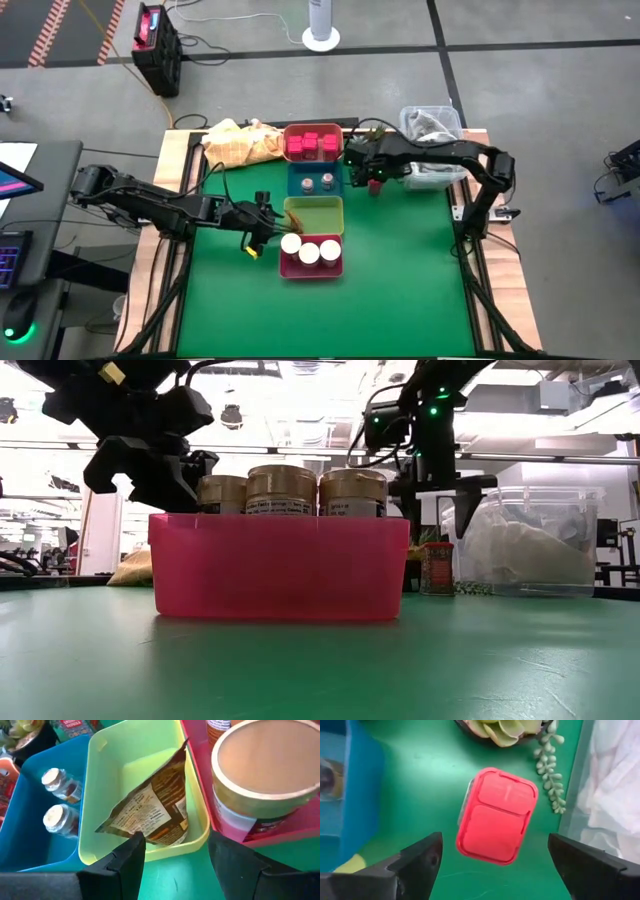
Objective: Sort spices by type
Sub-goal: Put the red seasoning can into the orange bin
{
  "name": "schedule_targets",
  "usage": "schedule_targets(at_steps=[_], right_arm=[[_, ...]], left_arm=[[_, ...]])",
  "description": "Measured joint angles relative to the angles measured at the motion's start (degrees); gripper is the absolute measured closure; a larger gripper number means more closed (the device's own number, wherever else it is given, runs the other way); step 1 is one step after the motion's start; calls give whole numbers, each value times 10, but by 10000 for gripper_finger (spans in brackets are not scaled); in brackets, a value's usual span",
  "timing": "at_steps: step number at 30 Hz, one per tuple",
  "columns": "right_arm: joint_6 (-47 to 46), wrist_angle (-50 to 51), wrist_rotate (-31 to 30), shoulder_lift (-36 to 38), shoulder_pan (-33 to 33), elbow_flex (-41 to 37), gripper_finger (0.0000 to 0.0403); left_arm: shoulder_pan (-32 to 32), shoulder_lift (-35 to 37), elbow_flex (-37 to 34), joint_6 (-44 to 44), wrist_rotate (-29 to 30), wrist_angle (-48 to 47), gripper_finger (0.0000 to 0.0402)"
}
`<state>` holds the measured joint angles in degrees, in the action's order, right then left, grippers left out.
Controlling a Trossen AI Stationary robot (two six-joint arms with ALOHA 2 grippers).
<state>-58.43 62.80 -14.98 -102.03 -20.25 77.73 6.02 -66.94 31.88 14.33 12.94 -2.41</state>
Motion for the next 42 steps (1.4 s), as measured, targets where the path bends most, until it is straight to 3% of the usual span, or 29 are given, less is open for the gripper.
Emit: schedule_targets(at_steps=[11, 16, 21, 42], right_arm=[[-7, -14, -14, -17, 0, 0, 5], [-11, -15, 29, -30, 0, 11, 8], [-8, 61, -5, -20, 5, 63, 14], [-11, 2, -22, -24, -9, 46, 15]], left_arm=[[0, 0, 0, 0, -3, -27, 196], [0, 0, 0, 0, -7, -30, 196], [0, 0, 0, 3, -7, -22, 196], [0, 0, 0, 6, -7, -22, 196]])
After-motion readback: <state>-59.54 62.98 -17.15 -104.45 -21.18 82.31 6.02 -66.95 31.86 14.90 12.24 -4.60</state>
